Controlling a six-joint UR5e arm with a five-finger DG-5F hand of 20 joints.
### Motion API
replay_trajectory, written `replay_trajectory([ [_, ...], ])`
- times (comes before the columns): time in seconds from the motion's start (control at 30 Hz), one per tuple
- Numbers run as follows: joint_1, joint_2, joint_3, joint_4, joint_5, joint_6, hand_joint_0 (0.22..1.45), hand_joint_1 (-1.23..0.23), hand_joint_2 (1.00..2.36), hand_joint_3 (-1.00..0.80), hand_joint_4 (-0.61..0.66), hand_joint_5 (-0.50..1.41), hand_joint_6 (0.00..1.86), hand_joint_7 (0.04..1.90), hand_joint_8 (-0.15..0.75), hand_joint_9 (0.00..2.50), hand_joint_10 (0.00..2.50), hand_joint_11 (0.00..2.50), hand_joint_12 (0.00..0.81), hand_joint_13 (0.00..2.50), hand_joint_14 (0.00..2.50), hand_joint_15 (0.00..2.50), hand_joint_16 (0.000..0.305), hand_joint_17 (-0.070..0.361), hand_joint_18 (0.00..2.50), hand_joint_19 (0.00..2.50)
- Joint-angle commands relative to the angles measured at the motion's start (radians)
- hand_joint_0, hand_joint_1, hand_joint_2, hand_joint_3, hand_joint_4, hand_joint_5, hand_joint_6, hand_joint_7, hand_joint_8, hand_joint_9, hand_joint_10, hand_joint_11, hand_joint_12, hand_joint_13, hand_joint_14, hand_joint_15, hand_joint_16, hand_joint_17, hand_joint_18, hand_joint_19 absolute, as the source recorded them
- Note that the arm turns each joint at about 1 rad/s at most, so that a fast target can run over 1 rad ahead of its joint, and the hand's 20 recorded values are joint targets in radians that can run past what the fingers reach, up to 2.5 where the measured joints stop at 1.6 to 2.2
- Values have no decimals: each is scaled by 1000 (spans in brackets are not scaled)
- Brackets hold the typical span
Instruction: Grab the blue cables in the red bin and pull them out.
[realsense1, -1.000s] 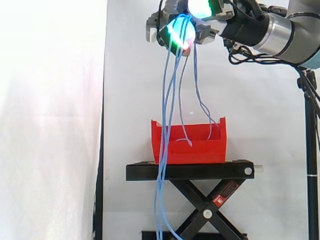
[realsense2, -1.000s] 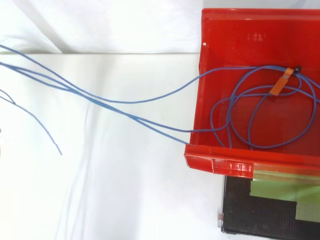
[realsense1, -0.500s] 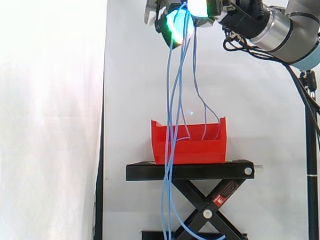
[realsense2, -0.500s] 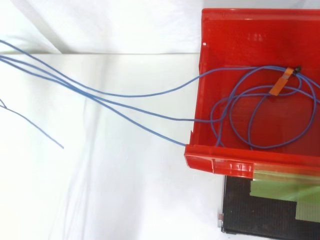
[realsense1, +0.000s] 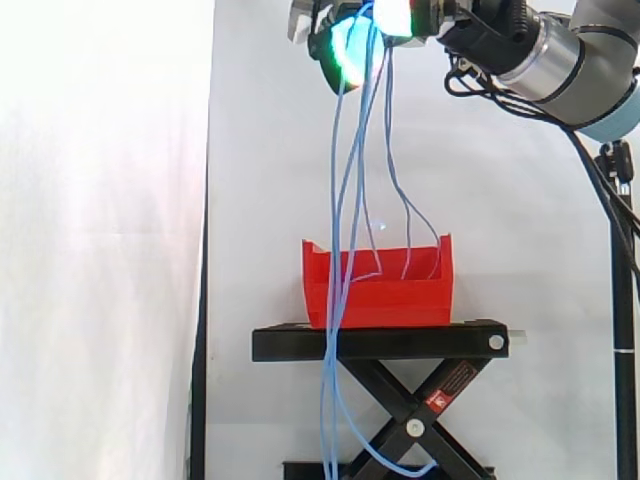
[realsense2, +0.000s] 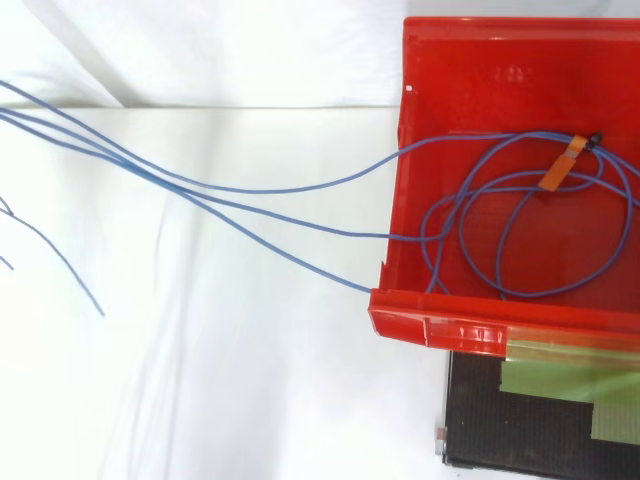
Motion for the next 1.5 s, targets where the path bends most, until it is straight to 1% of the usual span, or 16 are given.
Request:
replay_trajectory([
  [0.0,-1,0,0,24,-19,-39,824,-870,1000,-1000,250,881,476,600,277,922,24,770,319,1170,1592,983,39,87,1177,1478],
  [0.17,-1,0,0,58,-51,-69,825,-869,1000,-1000,251,878,480,603,277,920,26,759,325,1171,1593,983,39,88,1177,1475],
  [0.23,-1,0,0,93,-79,-91,825,-870,1000,-1000,251,878,480,597,277,920,26,760,320,1171,1591,984,39,87,1178,1479],
  [0.33,-1,0,0,117,-96,-111,826,-869,1000,-1000,252,877,479,598,278,922,26,769,329,1173,1590,986,39,88,1176,1476],
  [0.5,-2,0,0,188,-145,-169,827,-868,1000,-1000,251,877,477,596,277,920,26,765,326,1171,1592,985,39,89,1175,1476],
  [0.63,-2,0,0,242,-166,-215,828,-866,1000,-1000,251,877,476,596,276,919,24,768,316,1168,1593,976,39,88,1172,1478],
  [0.73,-2,0,-2,263,-186,-246,829,-865,1000,-1000,252,876,475,597,277,919,27,767,324,1169,1590,985,39,88,1173,1478],
  [0.83,-2,0,-2,286,-218,-309,830,-864,1000,-1000,252,876,475,598,277,920,26,767,321,1168,1589,985,39,88,1172,1478],
  [0.97,-2,0,-2,286,-224,-358,830,-860,1000,-1000,254,877,473,598,280,919,26,766,320,1166,1592,979,38,86,1171,1481],
  [1.0,-2,0,-2,286,-221,-370,830,-860,1000,-1000,252,876,473,599,276,919,26,756,324,1167,1590,983,39,88,1172,1480],
  [1.2,-2,0,-6,281,-203,-355,830,-858,1000,-1000,253,876,472,598,280,917,25,760,320,1165,1591,977,38,86,1170,1473],
  [1.27,-2,0,-31,269,-163,-310,831,-858,1000,-1000,254,878,471,593,277,917,24,773,320,1165,1585,979,39,89,1169,1477],
  [1.3,-2,2,-54,268,-128,-267,831,-859,1000,-1000,256,877,469,600,278,917,26,766,320,1164,1587,979,38,86,1167,1481],
  [1.33,-2,2,-54,268,-128,-267,830,-858,1000,-1000,252,878,467,594,276,918,26,768,319,1164,1584,983,39,87,1167,1479],
  [1.4,1,3,-83,268,-79,-201,830,-857,1000,-1000,254,878,467,595,280,918,26,765,320,1164,1585,979,39,87,1167,1479],
  [1.47,8,11,-123,269,-10,-95,831,-856,1000,-1000,255,877,466,602,278,917,25,758,319,1164,1585,981,38,86,1166,1480],
])
